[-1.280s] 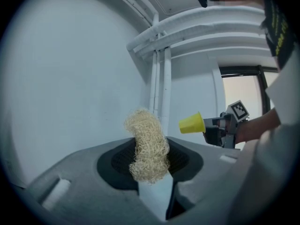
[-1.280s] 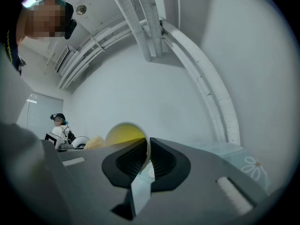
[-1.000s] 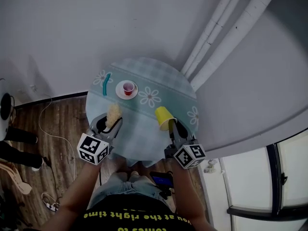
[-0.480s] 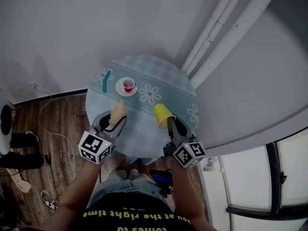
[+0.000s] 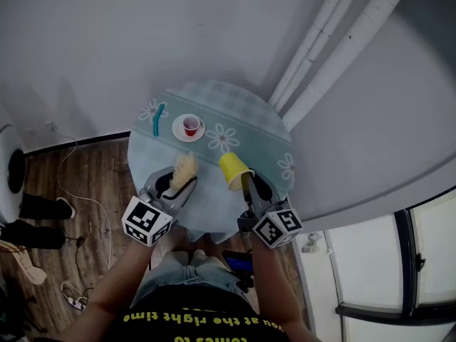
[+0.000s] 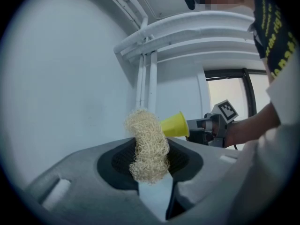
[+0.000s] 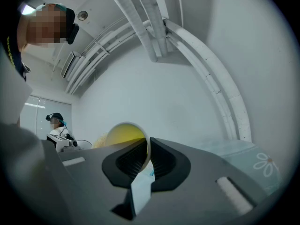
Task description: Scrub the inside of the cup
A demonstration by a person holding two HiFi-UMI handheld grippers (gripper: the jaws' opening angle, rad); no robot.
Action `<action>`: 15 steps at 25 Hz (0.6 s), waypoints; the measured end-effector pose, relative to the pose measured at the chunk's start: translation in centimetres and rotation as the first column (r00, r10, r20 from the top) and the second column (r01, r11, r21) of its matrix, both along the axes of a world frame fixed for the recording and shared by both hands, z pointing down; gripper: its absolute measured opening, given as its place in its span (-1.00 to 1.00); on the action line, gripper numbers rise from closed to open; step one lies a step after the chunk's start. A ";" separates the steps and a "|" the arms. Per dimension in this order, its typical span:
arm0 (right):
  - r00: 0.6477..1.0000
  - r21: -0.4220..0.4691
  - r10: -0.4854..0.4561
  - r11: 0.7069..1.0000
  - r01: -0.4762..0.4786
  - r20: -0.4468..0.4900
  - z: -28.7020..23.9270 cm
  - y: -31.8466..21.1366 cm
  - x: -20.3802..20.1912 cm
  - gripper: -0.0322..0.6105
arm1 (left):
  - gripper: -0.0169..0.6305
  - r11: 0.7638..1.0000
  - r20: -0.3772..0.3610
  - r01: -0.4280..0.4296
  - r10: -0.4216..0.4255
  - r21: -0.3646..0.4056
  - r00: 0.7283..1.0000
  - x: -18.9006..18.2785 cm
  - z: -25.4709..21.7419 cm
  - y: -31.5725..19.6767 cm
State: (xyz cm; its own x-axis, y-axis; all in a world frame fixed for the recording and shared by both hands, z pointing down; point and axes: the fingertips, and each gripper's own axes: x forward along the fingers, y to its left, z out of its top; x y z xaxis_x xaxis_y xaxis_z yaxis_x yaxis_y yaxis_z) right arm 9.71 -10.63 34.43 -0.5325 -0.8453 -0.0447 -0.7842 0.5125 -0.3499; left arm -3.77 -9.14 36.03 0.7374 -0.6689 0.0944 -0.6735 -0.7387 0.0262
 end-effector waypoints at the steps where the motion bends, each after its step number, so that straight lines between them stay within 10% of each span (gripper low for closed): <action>1: 1.000 0.001 -0.005 1.000 0.005 0.001 0.0 0.1 -0.1 -0.82 | -0.49 1.000 0.002 -0.007 0.007 0.002 1.000 0.2 0.0 0.2; 15: 0.998 0.018 -0.058 0.998 0.059 -0.025 -0.5 0.7 -1.8 -0.82 | -0.49 0.994 0.068 -0.102 0.098 0.048 0.993 3.2 -0.6 1.9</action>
